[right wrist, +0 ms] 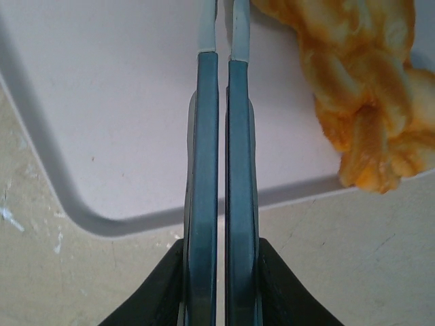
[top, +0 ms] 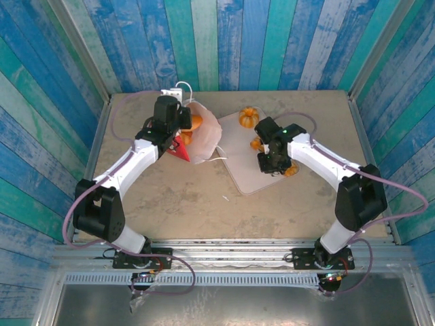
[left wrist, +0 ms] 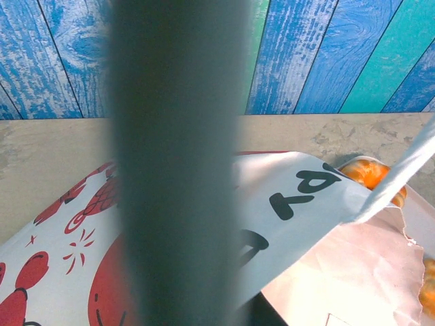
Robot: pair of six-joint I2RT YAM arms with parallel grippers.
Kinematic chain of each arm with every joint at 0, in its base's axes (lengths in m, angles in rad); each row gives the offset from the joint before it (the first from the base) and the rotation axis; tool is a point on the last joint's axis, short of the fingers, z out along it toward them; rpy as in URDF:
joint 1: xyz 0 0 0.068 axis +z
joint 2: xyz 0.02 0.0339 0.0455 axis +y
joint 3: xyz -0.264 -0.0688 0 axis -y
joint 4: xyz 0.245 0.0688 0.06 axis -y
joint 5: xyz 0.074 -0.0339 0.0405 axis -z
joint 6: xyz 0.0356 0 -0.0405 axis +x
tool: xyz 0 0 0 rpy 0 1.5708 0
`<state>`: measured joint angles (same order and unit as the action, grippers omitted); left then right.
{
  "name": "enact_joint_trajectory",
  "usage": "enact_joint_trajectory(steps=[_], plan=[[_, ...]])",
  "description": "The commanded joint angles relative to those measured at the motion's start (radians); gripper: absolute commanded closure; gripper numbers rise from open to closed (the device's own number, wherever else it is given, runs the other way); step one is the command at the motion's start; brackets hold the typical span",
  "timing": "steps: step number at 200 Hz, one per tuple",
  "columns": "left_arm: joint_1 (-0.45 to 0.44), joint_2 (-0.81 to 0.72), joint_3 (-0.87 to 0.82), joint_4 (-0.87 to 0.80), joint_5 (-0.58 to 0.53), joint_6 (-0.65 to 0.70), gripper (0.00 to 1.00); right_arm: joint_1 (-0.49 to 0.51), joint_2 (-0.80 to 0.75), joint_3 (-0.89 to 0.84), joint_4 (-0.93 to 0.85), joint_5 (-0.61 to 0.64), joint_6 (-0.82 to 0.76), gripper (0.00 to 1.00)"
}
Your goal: Take the fake bread out of the paper bag
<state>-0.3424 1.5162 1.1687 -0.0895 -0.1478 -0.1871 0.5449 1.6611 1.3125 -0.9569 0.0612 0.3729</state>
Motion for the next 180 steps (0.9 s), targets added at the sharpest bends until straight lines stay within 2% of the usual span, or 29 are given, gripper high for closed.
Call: enact_joint_trajectory(steps=[1,59,180], plan=[[-0.001,-0.042,0.018,0.014,-0.030,0.008,0.93,-0.018,0.020,0.034,0.026,0.034,-0.004,0.76],[-0.001,-0.042,0.023,0.008,-0.035,0.010,0.93,-0.054,0.075,0.066,0.032,0.043,-0.021,0.77],[-0.001,-0.044,0.031,0.008,-0.042,0.010,0.93,-0.088,0.007,0.015,0.016,0.050,-0.048,0.77]])
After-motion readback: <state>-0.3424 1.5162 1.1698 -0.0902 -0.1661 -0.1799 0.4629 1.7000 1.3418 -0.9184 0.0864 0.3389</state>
